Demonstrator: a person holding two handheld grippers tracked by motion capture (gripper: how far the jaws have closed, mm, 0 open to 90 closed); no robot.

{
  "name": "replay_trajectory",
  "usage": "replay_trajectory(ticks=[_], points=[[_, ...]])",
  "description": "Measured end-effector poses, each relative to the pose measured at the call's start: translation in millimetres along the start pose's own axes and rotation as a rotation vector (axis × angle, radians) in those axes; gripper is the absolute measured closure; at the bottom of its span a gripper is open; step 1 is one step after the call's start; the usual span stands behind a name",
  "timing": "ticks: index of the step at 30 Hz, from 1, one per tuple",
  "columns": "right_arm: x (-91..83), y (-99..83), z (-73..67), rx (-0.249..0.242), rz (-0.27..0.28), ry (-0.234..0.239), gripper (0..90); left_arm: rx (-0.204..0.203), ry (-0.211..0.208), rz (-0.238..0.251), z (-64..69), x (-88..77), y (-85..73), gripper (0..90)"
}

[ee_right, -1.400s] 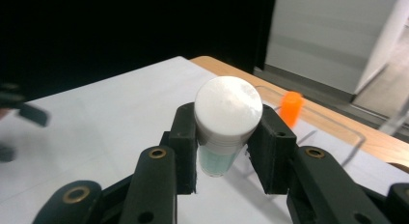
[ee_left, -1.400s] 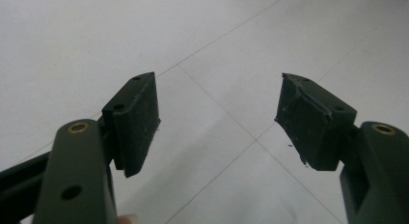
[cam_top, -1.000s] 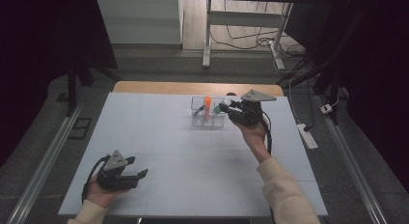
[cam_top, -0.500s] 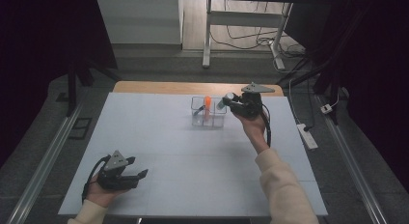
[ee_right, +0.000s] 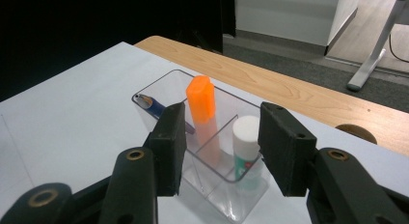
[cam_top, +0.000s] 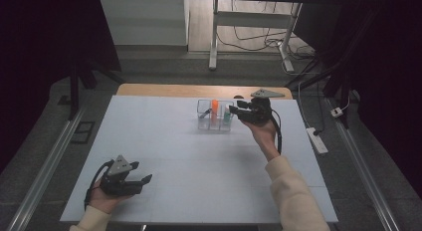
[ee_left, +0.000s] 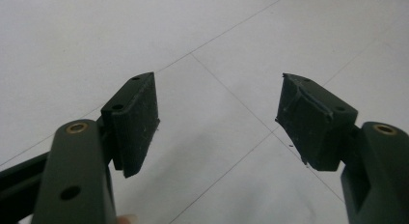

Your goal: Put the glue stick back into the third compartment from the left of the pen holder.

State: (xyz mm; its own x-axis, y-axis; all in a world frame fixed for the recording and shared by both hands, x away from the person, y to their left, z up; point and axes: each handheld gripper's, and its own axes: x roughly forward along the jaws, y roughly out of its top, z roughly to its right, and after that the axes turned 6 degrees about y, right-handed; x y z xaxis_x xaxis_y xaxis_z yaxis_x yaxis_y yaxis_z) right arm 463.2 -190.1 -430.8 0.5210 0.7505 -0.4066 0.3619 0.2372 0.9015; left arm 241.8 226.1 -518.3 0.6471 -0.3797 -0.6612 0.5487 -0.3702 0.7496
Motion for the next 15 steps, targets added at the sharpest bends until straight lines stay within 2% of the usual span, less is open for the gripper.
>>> replay_trajectory(ticks=[9,15], points=[[-12.1,-17.0,-5.2,-0.022,-0.031,0.025,50.2,-0.001,0.001,-0.001,-0.8,0.2,-0.1,30.5],[-26.3,-33.0,-10.4,-0.033,-0.040,0.049,49.2,0.000,-0.001,-0.003,-0.9,0.9,-0.1,30.4]])
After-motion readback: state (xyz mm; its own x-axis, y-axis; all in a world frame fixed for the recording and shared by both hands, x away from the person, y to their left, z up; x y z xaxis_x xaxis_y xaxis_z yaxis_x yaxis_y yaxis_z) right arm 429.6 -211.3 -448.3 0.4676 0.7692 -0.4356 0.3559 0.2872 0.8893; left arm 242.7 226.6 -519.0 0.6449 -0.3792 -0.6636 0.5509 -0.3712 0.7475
